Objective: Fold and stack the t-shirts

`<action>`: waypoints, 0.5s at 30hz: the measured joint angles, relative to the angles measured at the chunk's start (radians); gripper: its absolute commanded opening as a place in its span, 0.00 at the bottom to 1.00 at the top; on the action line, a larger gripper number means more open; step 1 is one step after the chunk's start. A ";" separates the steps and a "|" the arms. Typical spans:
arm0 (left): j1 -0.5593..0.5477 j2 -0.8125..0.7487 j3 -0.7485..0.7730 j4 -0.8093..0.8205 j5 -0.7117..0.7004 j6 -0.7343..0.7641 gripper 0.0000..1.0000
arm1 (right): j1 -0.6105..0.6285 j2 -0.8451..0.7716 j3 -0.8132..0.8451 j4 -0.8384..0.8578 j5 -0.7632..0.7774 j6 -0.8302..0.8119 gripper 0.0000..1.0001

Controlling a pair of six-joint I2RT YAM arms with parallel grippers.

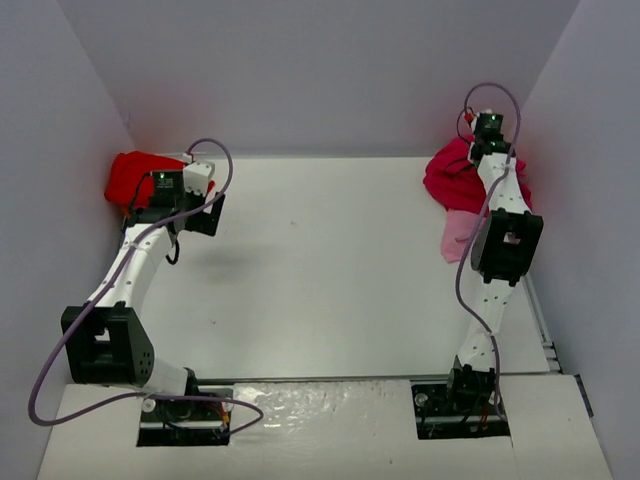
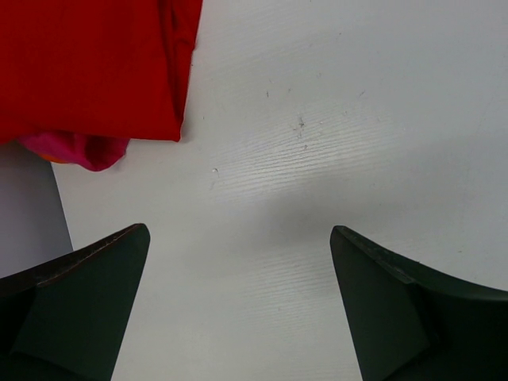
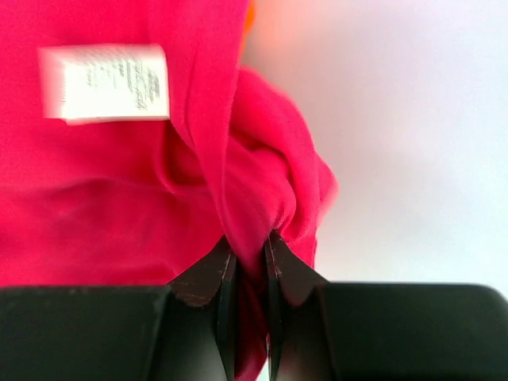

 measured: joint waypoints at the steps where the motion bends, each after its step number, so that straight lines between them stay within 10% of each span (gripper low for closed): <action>1: -0.001 -0.002 0.000 0.001 0.001 -0.001 0.97 | 0.036 -0.056 -0.021 0.022 0.019 -0.008 0.00; 9: -0.001 -0.009 0.000 0.006 0.016 -0.004 0.97 | 0.301 -0.474 -0.019 0.154 0.053 -0.009 0.04; 15: -0.005 -0.016 -0.001 0.006 0.026 -0.011 0.97 | 0.529 -0.782 -0.200 -0.005 -0.292 -0.013 0.06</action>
